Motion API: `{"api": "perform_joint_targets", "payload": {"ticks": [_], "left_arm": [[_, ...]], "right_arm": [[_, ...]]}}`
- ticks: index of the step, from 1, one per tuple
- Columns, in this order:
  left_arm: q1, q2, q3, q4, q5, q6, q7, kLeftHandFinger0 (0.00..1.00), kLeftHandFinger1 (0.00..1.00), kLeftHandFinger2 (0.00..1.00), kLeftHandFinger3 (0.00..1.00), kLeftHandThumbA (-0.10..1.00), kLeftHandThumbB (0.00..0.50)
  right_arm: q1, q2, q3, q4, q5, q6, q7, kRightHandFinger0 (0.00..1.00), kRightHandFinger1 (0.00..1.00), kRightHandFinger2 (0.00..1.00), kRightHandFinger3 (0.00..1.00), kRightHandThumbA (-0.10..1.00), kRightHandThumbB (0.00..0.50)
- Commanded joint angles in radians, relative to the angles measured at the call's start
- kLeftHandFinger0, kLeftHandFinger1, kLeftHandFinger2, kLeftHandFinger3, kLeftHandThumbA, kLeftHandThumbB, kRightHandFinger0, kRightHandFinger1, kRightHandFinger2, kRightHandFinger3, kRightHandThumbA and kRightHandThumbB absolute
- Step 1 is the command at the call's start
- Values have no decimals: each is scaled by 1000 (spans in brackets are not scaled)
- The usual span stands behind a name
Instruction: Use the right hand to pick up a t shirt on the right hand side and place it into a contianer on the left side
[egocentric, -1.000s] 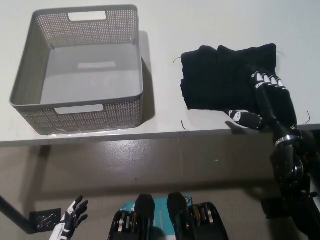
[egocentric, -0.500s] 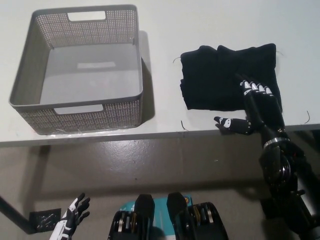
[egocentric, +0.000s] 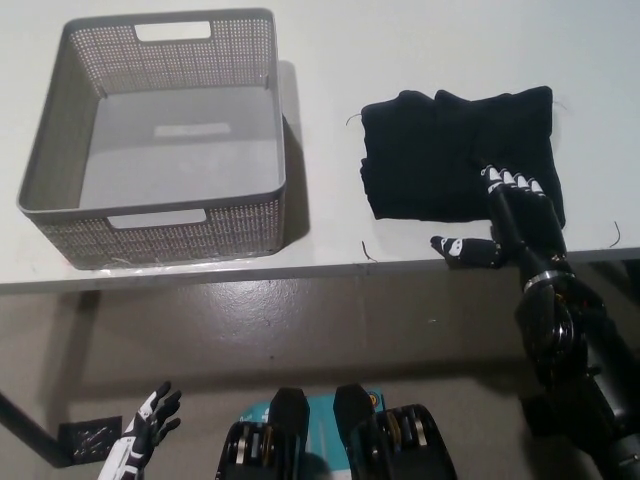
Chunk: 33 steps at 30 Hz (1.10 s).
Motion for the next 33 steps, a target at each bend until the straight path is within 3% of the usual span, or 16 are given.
{"api": "perform_joint_targets", "payload": {"ticks": [1, 3, 20, 21, 22, 23, 24, 25, 26, 27, 30, 33], "left_arm": [[0, 21, -7, -26, -1, -31, -10, 1000, 1000, 1000, 1000, 1000, 345], [3, 22, -9, -29, -4, -31, -12, 1000, 1000, 1000, 1000, 1000, 362], [5, 32, -6, -42, -8, -31, -17, 1000, 1000, 1000, 1000, 1000, 350], [4, 31, -7, -46, -11, -31, -18, 1000, 1000, 1000, 1000, 1000, 358], [5, 29, -8, -50, -11, -31, -18, 1000, 1000, 1000, 1000, 1000, 352], [5, 29, -8, -51, -11, -31, -19, 1000, 1000, 1000, 1000, 1000, 352], [4, 29, -9, -53, -9, -31, -18, 1000, 1000, 1000, 1000, 1000, 353], [4, 30, -10, -56, 1, -31, -11, 1000, 1000, 1000, 1000, 1000, 361], [6, 28, -9, -58, -5, -31, -13, 1000, 1000, 1000, 1000, 1000, 363], [8, 28, -8, -59, -6, -31, -12, 1000, 1000, 1000, 1000, 1000, 361], [8, 29, -7, -60, -6, -31, -12, 1000, 1000, 1000, 1000, 1000, 361], [10, 31, -10, -62, -11, -31, -21, 1000, 1000, 1000, 1000, 1000, 353]], "right_arm": [[-70, -7, -4, 29, 54, -71, -29, 1000, 1000, 1000, 1000, 965, 500], [-72, -9, -5, 40, 63, -78, -26, 1000, 1000, 1000, 1000, 966, 500], [-163, 42, 16, 295, 98, -198, -149, 1000, 1000, 1000, 1000, 1000, 500], [-171, 71, -22, 353, 138, -309, -273, 1000, 1000, 1000, 1000, 481, 342], [-172, 94, -58, 385, 181, -396, -349, 1000, 1000, 1000, 1000, 254, 229], [-173, 99, -67, 395, 191, -418, -364, 1000, 1000, 1000, 1000, 59, 251], [-174, 106, -79, 408, 194, -448, -408, 1000, 1000, 1000, 1000, -68, 202], [-176, 120, -96, 425, 205, -482, -456, 826, 864, 942, 967, -99, 164], [-176, 125, -96, 431, 201, -505, -486, 627, 658, 775, 844, -100, 163], [-176, 129, -99, 436, 201, -516, -495, 550, 569, 696, 772, -100, 146], [-182, 133, -102, 455, 198, -533, -509, 502, 509, 640, 724, -100, 144], [-165, 124, -103, 471, 189, -572, -555, 551, 601, 742, 776, -100, 147]]}}
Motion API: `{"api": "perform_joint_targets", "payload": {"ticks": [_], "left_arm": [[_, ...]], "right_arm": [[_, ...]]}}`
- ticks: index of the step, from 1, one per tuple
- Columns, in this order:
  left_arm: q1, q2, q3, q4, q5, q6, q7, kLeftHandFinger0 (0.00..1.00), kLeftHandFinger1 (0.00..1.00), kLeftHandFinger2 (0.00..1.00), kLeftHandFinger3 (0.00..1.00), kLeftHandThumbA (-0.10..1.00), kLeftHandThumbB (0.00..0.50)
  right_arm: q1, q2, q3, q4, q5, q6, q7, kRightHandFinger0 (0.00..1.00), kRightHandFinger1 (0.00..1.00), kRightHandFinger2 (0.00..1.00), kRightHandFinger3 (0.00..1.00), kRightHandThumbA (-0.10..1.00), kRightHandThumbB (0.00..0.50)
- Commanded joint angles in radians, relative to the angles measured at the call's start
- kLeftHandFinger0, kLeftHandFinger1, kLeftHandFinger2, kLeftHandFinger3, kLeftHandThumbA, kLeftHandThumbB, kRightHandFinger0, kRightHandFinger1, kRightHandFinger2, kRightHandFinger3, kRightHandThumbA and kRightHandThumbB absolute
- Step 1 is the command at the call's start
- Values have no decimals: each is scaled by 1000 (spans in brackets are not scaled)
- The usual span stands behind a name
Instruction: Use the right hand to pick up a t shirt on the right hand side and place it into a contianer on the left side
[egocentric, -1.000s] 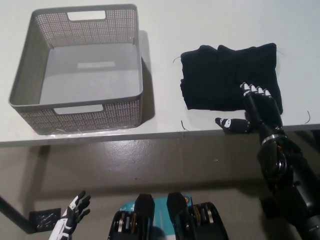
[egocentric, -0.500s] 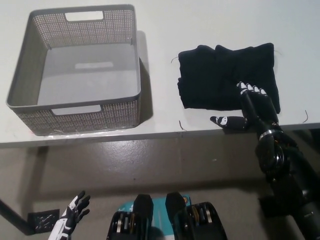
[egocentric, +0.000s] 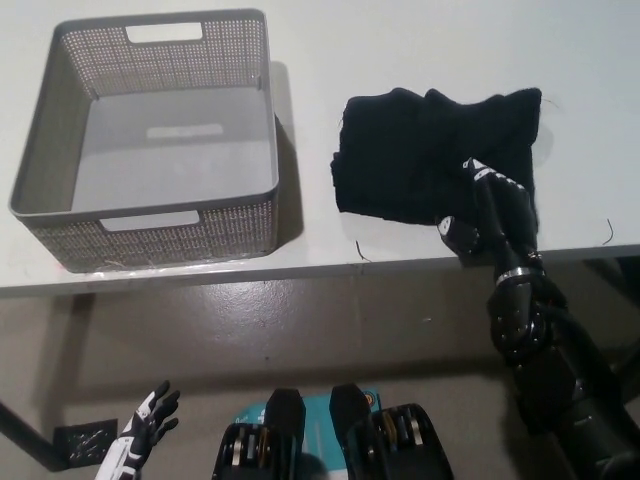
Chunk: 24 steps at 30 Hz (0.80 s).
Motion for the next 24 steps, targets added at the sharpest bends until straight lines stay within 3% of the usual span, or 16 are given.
{"api": "perform_joint_targets", "payload": {"ticks": [1, 5, 6, 14, 21, 24], "left_arm": [[8, 19, -8, -54, -11, -31, -14, 1000, 1000, 1000, 1000, 1000, 351], [9, 17, -7, -55, -10, -31, -14, 1000, 1000, 1000, 1000, 1000, 349], [11, 19, -6, -58, -11, -31, -17, 1000, 1000, 1000, 1000, 1000, 338], [16, 16, -12, -59, -5, -31, -16, 1000, 1000, 1000, 1000, 1000, 341], [15, 16, -15, -55, -3, -31, -15, 1000, 1000, 1000, 1000, 1000, 349], [13, 11, -21, -43, 0, -31, -16, 1000, 1000, 1000, 1000, 1000, 330]], "right_arm": [[-43, 24, -20, 51, 52, -218, -205, 553, 602, 745, 777, -100, 145], [-50, 22, -14, 73, 52, -234, -230, 556, 603, 750, 778, -100, 141], [-51, 16, -17, 118, 51, -251, -275, 602, 621, 743, 772, -100, 155], [-50, 7, 9, 160, 33, -273, -345, 580, 609, 712, 753, -100, 161], [-93, 1, 2, 125, 53, -262, -318, 559, 630, 779, 780, -100, 149], [-170, -3, -20, 27, 75, -247, -288, 564, 643, 779, 784, -100, 144]]}}
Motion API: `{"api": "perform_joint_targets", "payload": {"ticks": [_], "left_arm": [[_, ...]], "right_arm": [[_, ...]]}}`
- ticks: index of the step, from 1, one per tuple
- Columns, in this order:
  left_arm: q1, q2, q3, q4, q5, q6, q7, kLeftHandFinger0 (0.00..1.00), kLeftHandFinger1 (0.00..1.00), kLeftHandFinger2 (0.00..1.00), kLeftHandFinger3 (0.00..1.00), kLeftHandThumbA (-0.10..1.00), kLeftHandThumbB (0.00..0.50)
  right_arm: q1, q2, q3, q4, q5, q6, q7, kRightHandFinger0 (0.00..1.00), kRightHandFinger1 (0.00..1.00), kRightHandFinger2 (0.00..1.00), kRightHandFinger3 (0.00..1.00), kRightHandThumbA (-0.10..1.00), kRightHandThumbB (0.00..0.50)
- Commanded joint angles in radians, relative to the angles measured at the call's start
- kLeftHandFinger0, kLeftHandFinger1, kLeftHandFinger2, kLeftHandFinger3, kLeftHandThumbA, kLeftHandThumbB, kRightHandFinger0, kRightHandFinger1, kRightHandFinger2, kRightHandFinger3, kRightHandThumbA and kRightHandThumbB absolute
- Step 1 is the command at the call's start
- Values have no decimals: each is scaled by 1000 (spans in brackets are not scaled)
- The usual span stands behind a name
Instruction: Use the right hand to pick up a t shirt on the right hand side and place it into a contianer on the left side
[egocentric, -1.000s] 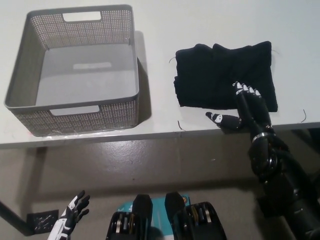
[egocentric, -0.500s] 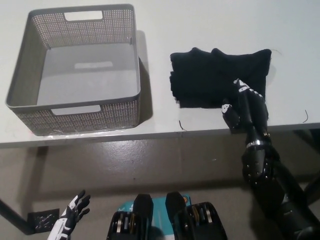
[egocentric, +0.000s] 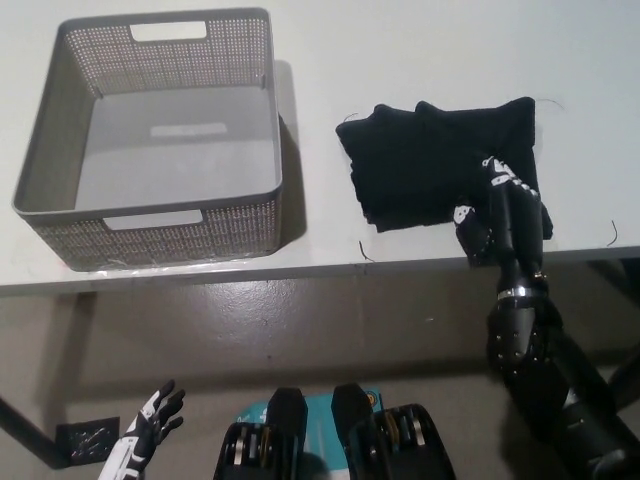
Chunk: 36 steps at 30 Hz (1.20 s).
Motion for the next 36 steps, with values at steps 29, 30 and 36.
{"api": "perform_joint_targets", "payload": {"ticks": [29, 30, 36], "left_arm": [[-32, -3, -53, 10, 27, -31, 6, 1000, 1000, 1000, 1000, 1000, 410], [-36, -9, -59, 12, 26, -31, 4, 1000, 1000, 1000, 1000, 1000, 426], [-52, -16, -78, 13, 10, -31, -12, 1000, 1000, 1000, 1000, 1000, 373]], "right_arm": [[-473, 189, 48, -223, 62, 70, 142, 427, 509, 696, 736, -100, 163], [-481, 226, 57, -202, 80, 73, 171, 433, 518, 712, 748, -100, 153], [-527, 321, 72, -72, 92, 76, 187, 363, 471, 696, 778, -100, 147]]}}
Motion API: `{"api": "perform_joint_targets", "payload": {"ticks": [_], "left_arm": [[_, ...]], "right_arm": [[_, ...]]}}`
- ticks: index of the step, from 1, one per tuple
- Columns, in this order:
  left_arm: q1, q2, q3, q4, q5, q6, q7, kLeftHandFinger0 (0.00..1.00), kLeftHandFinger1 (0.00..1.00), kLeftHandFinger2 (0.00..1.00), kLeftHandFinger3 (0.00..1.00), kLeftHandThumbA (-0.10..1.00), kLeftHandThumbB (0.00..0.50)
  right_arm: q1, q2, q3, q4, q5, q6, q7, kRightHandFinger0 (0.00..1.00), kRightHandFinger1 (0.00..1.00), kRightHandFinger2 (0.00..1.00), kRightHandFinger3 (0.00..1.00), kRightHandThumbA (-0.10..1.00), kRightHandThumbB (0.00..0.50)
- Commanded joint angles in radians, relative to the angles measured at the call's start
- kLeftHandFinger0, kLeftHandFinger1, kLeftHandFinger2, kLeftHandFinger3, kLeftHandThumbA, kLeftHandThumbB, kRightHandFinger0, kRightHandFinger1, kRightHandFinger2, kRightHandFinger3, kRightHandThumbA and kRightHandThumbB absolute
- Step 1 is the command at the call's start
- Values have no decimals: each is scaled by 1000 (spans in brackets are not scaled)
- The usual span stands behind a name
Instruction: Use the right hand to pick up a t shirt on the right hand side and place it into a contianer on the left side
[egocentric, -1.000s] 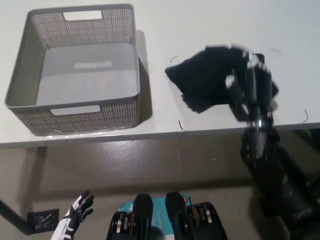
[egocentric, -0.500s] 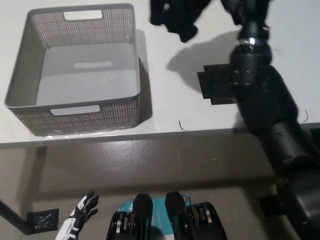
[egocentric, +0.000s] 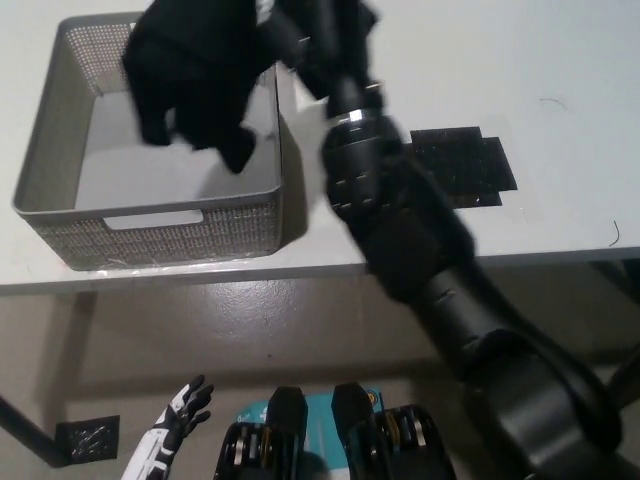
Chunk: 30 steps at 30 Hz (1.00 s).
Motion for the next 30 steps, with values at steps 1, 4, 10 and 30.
{"api": "perform_joint_targets", "payload": {"ticks": [1, 4, 10, 30], "left_arm": [[-17, -5, -22, -1, -7, -31, -13, 1000, 1000, 1000, 1000, 1000, 372], [-17, -3, -27, -1, -8, -31, -9, 1000, 1000, 1000, 1000, 1000, 372], [-18, -6, -45, 2, -8, -31, -12, 1000, 1000, 1000, 1000, 1000, 355], [-15, -21, -83, -46, 9, 7, 4, 1000, 1000, 1000, 1000, 1000, 410]], "right_arm": [[-125, 69, 14, 68, 24, 11, 30, 376, 479, 701, 780, -100, 147], [-129, 68, 12, 79, 23, 4, 27, 380, 481, 704, 782, -100, 147], [-144, 126, 27, 189, 28, -24, 14, 333, 402, 633, 788, -100, 134], [-193, 125, 5, 355, 184, 157, 554, 1000, 1000, 1000, 1000, 580, 500]]}}
